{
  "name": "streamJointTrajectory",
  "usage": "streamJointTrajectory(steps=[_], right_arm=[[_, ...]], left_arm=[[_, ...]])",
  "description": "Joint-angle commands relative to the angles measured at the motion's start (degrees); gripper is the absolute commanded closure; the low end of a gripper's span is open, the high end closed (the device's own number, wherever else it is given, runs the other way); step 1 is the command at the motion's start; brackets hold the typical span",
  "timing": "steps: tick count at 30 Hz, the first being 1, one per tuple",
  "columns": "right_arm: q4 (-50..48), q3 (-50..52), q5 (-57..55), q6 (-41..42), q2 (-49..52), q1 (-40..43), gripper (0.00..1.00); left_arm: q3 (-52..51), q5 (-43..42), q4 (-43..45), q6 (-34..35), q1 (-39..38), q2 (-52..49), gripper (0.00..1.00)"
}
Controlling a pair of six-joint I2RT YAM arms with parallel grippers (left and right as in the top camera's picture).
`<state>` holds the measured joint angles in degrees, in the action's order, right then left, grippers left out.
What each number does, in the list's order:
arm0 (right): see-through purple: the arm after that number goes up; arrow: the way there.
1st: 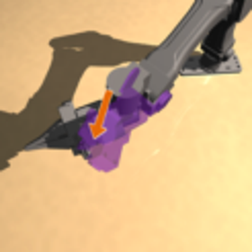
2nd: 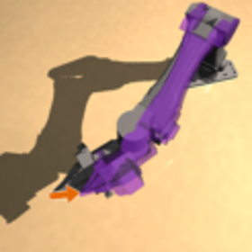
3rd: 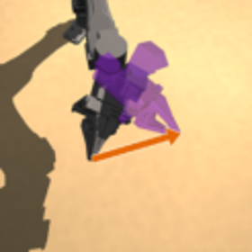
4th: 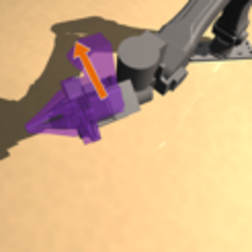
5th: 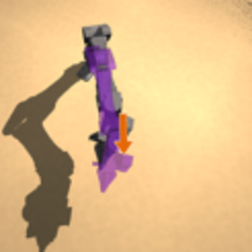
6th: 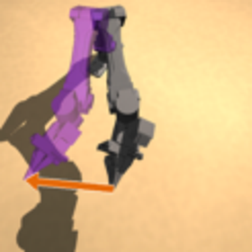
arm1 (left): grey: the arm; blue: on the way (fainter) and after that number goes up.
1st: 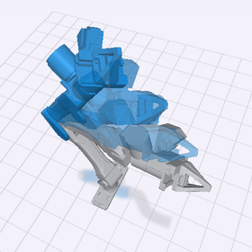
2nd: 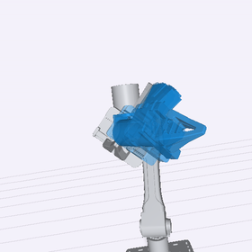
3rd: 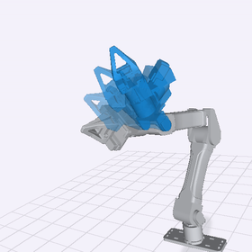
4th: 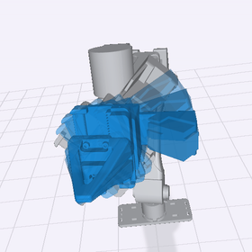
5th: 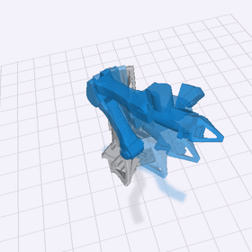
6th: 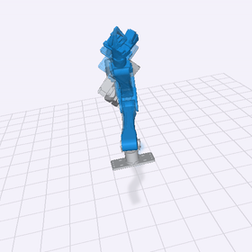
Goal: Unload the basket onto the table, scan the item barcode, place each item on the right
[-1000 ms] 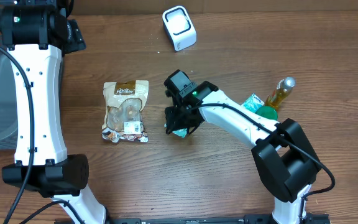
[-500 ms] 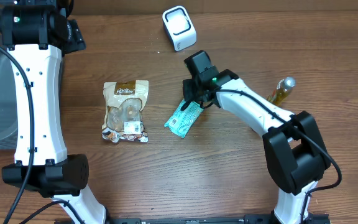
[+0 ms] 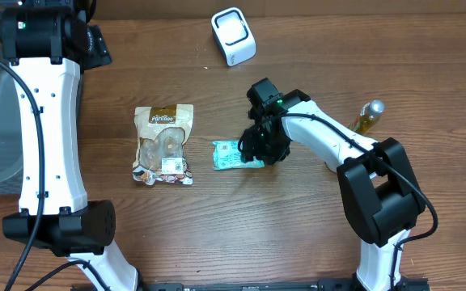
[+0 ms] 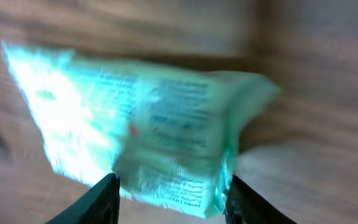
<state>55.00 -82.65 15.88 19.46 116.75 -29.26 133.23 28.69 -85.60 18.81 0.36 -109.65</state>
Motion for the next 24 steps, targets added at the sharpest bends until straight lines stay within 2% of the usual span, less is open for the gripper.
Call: streamJointTrajectory(steps=[1,7,11,16,21,24], right_arm=[[-0.63,-0.98,4.13,-0.52,0.28,-0.07,0.47],[-4.17,-0.98,2.75,-0.63,0.28,0.76,0.44],[-4.20,-0.98,-2.23,-0.39,0.28,0.96,0.41],[-4.17,-0.98,-2.56,-0.44,0.28,1.29,0.40],[-4.15,-0.94,-0.98,-0.50,0.28,2.99,0.46],[-3.74,-0.92,5.27,-3.65,0.28,3.91,0.46]], left_arm=[[1.07,-0.24,0.15,-1.03,-0.37,0.26,0.00],[1.07,-0.24,0.15,-1.03,-0.37,0.24,0.00],[1.07,-0.24,0.13,-1.03,-0.37,0.26,0.00],[1.07,-0.22,0.13,-1.05,-0.33,0.26,0.00],[1.07,-0.24,0.15,-1.03,-0.39,0.24,0.00],[1.07,-0.24,0.13,-1.03,-0.39,0.26,0.00]])
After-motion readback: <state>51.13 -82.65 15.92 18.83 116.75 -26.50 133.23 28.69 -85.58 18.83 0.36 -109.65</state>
